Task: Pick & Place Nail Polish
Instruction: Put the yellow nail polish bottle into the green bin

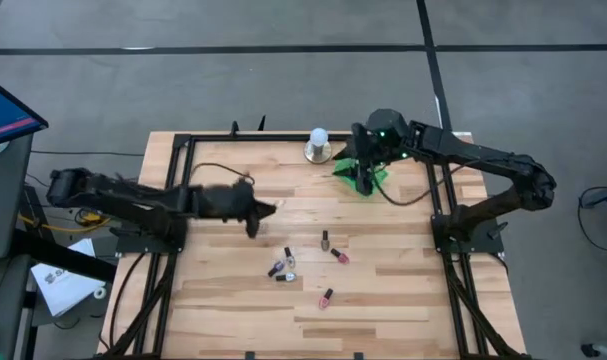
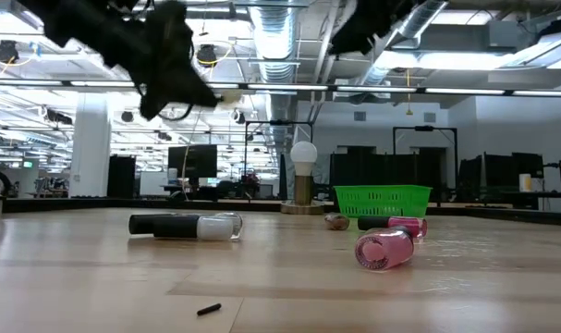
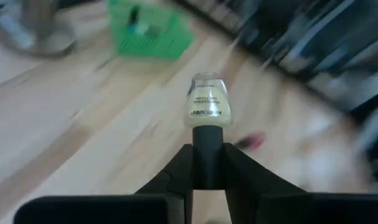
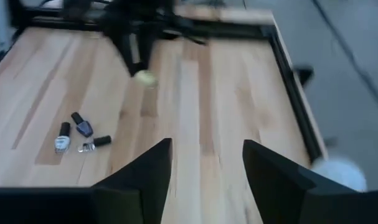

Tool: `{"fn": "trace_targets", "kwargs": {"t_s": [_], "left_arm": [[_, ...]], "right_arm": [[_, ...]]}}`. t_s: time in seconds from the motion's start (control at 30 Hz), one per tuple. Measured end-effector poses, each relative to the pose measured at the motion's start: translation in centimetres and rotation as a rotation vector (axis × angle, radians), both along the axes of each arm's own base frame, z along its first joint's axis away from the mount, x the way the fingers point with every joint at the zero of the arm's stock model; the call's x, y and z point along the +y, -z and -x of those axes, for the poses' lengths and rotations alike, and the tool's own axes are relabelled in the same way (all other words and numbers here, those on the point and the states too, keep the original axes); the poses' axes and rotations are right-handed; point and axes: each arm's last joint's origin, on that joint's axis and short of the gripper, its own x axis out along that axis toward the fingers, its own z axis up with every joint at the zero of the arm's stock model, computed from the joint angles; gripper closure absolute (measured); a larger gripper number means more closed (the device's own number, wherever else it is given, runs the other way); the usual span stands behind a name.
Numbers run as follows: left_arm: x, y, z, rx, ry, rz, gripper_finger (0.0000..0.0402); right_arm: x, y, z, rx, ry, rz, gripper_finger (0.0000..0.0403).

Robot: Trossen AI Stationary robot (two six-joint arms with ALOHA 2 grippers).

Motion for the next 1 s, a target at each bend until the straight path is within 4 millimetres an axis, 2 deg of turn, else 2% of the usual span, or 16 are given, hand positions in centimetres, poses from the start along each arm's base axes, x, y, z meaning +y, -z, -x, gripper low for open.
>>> {"fn": "trace_targets", "kwargs": {"t_s": [0.17, 0.37, 0.53, 0.7, 0.83, 1.0], "left_arm": [[1.5, -2.9, 0.7, -0.236, 0.094, 0.167, 0.0352], [1.5, -5.2, 0.6, -0.457, 0.205, 0.307, 0.0352], [1.4, -6.6, -0.2, -0.48, 0.26, 0.386, 0.0352], [1.3, -7.5, -1.7, -0.465, 0.327, 0.408, 0.0351], [1.3, -7.3, -3.1, -0.43, 0.368, 0.425, 0.0348], [1.3, -6.8, -4.2, -0.393, 0.388, 0.443, 0.0347]], "right_arm": [[1.9, -0.9, -1.1, -0.109, -0.123, 0.115, 0.0195], [3.6, -2.0, -2.2, -0.249, -0.205, 0.199, 0.0188], [4.5, -2.3, -3.3, -0.321, -0.242, 0.231, 0.0191], [5.2, -1.5, -4.5, -0.332, -0.287, 0.217, 0.0191], [5.8, -0.6, -5.5, -0.323, -0.324, 0.197, 0.0191], [6.7, -0.6, -5.6, -0.326, -0.377, 0.176, 0.0195]]}}
